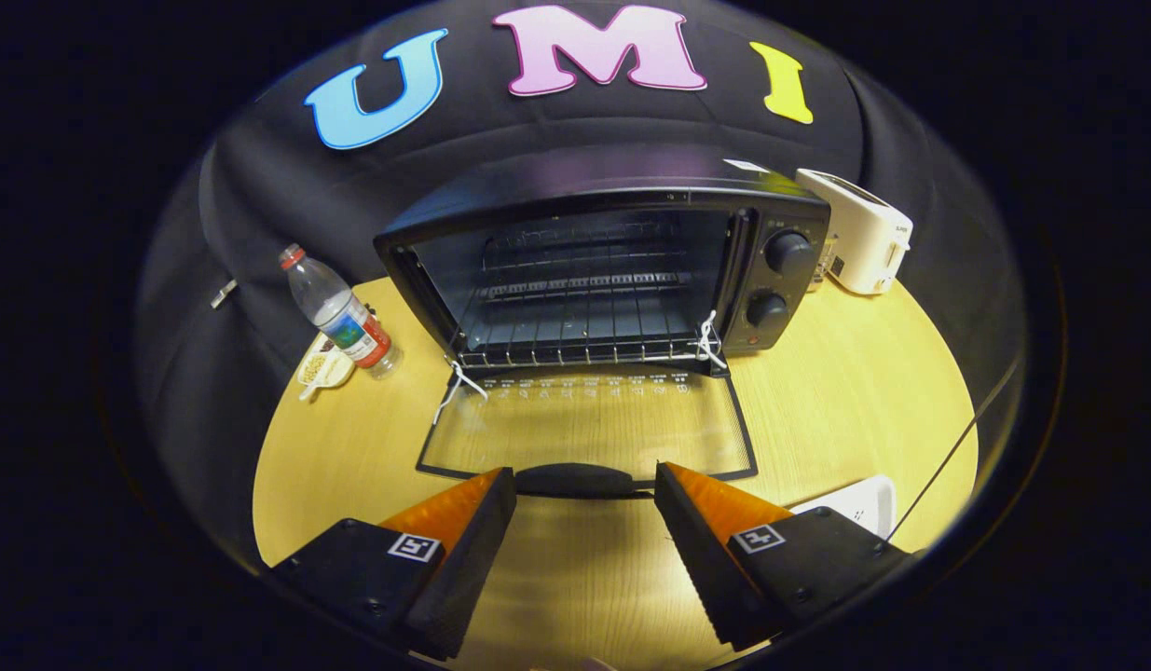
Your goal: Open the toaster oven, put the food inside, and close the toaster oven door.
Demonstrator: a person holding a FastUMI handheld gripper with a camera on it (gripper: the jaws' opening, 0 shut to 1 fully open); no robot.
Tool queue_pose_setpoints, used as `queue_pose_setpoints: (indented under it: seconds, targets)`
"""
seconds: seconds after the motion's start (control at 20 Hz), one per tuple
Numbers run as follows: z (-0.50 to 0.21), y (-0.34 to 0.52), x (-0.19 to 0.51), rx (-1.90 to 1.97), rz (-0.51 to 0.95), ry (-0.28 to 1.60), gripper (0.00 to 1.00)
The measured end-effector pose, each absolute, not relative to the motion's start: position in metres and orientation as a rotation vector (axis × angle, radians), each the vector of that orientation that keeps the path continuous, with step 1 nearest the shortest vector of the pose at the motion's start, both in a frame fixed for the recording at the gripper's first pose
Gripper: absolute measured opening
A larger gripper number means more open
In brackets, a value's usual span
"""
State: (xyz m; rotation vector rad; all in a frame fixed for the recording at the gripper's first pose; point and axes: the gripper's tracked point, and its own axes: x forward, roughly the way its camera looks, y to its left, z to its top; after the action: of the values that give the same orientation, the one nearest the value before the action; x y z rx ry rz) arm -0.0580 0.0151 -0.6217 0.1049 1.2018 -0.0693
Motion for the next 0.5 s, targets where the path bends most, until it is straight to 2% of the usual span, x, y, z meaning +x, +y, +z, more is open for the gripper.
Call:
queue_pose_setpoints:
  seconds: [0.2,0.5]
  targets:
    - [-0.596,-0.015,-0.047,0.079,-0.043,1.140,0.98]
    - [-0.553,-0.159,-0.069,-0.062,-0.149,1.098,0.97]
